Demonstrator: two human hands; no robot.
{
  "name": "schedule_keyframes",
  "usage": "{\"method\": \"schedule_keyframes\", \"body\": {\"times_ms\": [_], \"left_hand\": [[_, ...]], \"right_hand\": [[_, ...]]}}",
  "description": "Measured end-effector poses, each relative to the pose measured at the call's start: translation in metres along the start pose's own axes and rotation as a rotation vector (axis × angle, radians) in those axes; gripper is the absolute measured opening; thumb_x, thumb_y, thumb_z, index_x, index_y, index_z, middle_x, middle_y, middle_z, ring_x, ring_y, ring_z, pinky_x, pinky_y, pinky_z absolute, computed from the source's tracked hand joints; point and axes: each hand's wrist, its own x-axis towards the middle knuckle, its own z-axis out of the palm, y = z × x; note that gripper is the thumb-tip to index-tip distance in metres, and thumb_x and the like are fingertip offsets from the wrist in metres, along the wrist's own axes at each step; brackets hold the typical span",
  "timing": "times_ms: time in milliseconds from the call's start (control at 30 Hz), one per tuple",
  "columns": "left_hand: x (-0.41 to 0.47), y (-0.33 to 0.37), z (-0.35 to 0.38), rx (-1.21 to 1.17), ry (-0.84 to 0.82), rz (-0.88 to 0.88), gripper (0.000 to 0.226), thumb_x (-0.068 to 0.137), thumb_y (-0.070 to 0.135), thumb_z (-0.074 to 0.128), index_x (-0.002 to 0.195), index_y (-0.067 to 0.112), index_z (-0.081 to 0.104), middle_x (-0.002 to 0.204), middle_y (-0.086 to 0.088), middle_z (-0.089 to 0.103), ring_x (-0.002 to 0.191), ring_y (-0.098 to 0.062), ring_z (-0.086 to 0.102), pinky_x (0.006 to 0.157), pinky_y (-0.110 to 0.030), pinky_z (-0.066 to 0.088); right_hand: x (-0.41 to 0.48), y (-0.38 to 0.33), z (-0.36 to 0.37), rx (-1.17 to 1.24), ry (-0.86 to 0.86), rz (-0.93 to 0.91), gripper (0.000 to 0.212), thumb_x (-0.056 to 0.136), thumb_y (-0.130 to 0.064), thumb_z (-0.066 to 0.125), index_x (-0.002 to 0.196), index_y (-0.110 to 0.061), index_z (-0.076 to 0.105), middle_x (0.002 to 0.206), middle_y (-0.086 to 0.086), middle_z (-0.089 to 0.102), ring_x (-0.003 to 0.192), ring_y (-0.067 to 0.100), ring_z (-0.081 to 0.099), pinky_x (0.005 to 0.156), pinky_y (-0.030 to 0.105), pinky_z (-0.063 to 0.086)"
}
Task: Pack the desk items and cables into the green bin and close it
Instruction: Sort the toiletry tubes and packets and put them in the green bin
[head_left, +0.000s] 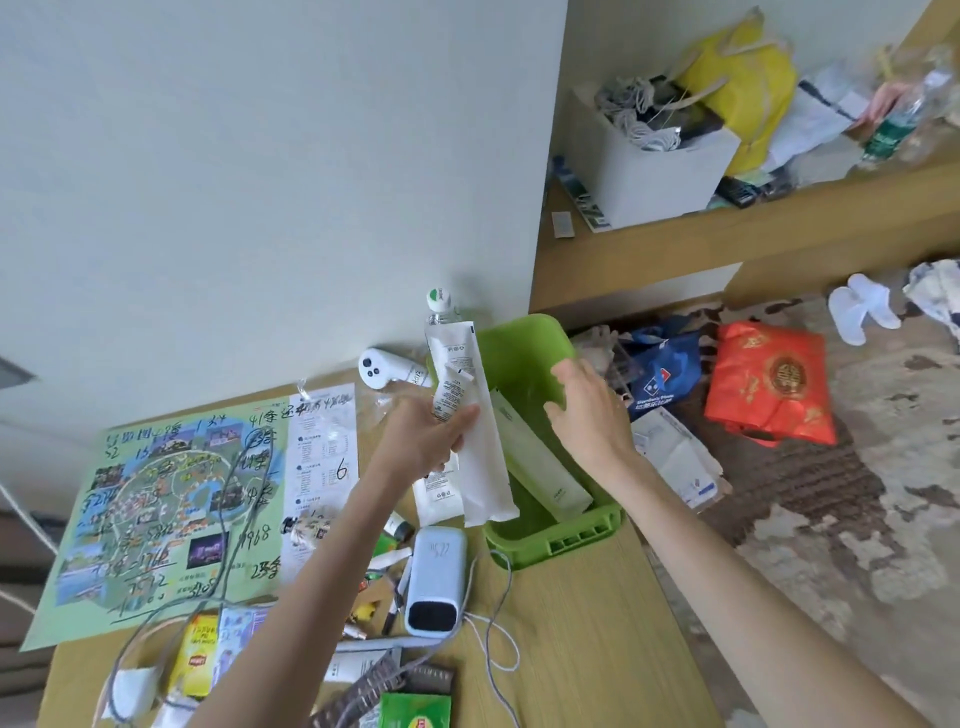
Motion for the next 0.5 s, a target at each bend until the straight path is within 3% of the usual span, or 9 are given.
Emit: {"method": "schedule_keyframes", "body": {"times_ms": [67,167,300,367,433,500], "left_hand": [[-0.003,0.005,0.01,0.025,-0.036,-0.022,0.04,0.092,0.028,0.064,0.057,0.01,0.058,0.04,0.007,0.055,0.031,-0.006,0.044,0.035,-0.016,0.036],[-0.006,0.016,0.026,0.001,-0.071,-0.05,0.041,0.092,0.026,0.062,0.056,0.009,0.056,0.038,0.006,0.054,0.03,-0.006,0.046,0.034,-0.014,0.034],[-0.003,0.028,0.053,-0.058,0.006,-0.103,0.036,0.093,0.019,0.059,0.062,0.002,0.057,0.045,-0.005,0.057,0.03,-0.013,0.05,0.033,-0.018,0.04],[-0.001,0.03,0.064,-0.045,-0.024,-0.161,0.023,0.093,0.014,0.056,0.075,-0.001,0.059,0.052,-0.008,0.055,0.035,-0.017,0.051,0.046,-0.034,0.057],[0.002,0.026,0.072,0.029,-0.075,-0.161,0.016,0.093,0.016,0.054,0.089,0.002,0.058,0.059,-0.01,0.055,0.038,-0.018,0.055,0.066,-0.05,0.061],[0.005,0.023,0.079,0.206,-0.1,-0.078,0.019,0.098,0.025,0.049,0.106,0.007,0.049,0.079,-0.016,0.061,0.052,-0.023,0.067,0.07,-0.049,0.059]], "right_hand": [[0.0,0.012,-0.007,-0.046,0.093,-0.125,0.041,0.087,-0.015,0.068,0.125,-0.009,0.051,0.127,0.006,0.05,0.118,0.023,0.051,0.088,0.036,0.051],[-0.004,0.033,-0.006,-0.031,0.019,-0.149,0.058,0.088,-0.015,0.067,0.139,-0.007,0.04,0.141,0.007,0.042,0.127,0.024,0.046,0.102,0.036,0.045],[-0.017,0.053,0.003,0.124,-0.095,-0.111,0.076,0.092,0.0,0.055,0.154,-0.018,0.015,0.158,0.003,0.026,0.121,0.026,0.056,0.09,0.037,0.054],[-0.021,0.06,0.005,0.196,-0.11,-0.116,0.078,0.094,0.003,0.051,0.155,-0.024,0.01,0.16,-0.001,0.022,0.123,0.026,0.054,0.091,0.035,0.051],[-0.023,0.064,0.006,0.275,-0.11,-0.108,0.078,0.095,0.003,0.05,0.155,-0.026,0.01,0.159,-0.002,0.024,0.127,0.027,0.051,0.096,0.032,0.047],[-0.024,0.065,0.008,0.272,-0.105,-0.096,0.078,0.095,0.003,0.05,0.155,-0.026,0.01,0.159,-0.001,0.027,0.123,0.028,0.054,0.094,0.035,0.049]]}}
